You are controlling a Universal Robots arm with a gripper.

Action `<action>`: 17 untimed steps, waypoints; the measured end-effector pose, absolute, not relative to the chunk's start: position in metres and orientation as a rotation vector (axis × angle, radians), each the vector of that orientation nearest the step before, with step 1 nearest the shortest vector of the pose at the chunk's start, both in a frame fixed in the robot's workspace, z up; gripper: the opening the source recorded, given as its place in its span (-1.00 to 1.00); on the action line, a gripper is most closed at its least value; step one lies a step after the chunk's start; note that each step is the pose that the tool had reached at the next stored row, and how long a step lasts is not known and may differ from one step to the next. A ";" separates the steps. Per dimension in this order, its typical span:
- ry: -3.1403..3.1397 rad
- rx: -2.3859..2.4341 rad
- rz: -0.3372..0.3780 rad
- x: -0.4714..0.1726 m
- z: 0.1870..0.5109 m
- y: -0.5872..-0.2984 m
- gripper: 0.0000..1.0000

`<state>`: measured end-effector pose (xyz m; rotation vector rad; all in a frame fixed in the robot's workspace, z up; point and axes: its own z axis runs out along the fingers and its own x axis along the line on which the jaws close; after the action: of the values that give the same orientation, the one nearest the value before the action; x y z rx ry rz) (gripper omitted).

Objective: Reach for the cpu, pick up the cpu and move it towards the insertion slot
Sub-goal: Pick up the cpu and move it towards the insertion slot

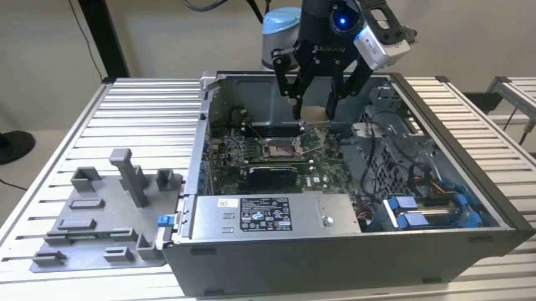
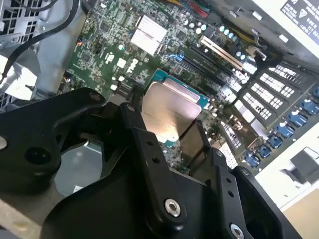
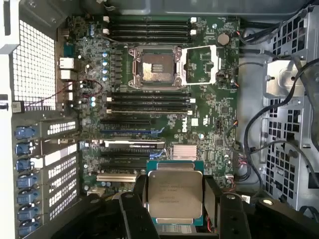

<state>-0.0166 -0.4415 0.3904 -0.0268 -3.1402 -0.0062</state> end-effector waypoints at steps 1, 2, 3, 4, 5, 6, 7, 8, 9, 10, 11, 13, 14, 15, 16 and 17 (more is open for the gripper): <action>-3.140 -0.027 -0.006 -0.017 0.390 -0.438 -1.00; -3.140 -0.027 -0.005 -0.017 0.390 -0.435 -1.00; -3.140 -0.027 -0.005 -0.017 0.390 -0.431 -1.00; -3.140 -0.027 -0.004 -0.017 0.390 -0.428 -1.00; -3.140 -0.027 -0.004 -0.017 0.390 -0.424 -1.00; -3.140 -0.027 -0.004 -0.017 0.390 -0.421 -1.00; -3.140 -0.027 -0.004 -0.017 0.390 -0.417 -1.00; -3.140 -0.027 -0.004 -0.017 0.390 -0.414 -1.00; -3.140 -0.027 -0.004 -0.017 0.390 -0.411 -1.00; -3.140 -0.027 -0.004 -0.017 0.389 -0.408 -1.00; -3.140 -0.027 -0.004 -0.017 0.389 -0.405 -1.00; -3.140 -0.027 -0.004 -0.017 0.389 -0.400 -1.00; -3.140 -0.027 -0.004 -0.017 0.389 -0.398 -1.00; -3.140 -0.027 -0.004 -0.017 0.389 -0.396 -1.00; -3.140 -0.027 -0.004 -0.017 0.389 -0.394 -1.00; -3.140 -0.027 -0.004 -0.017 0.389 -0.392 -1.00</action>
<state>-0.0168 -0.3921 0.3891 -0.0268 -3.1403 -0.0041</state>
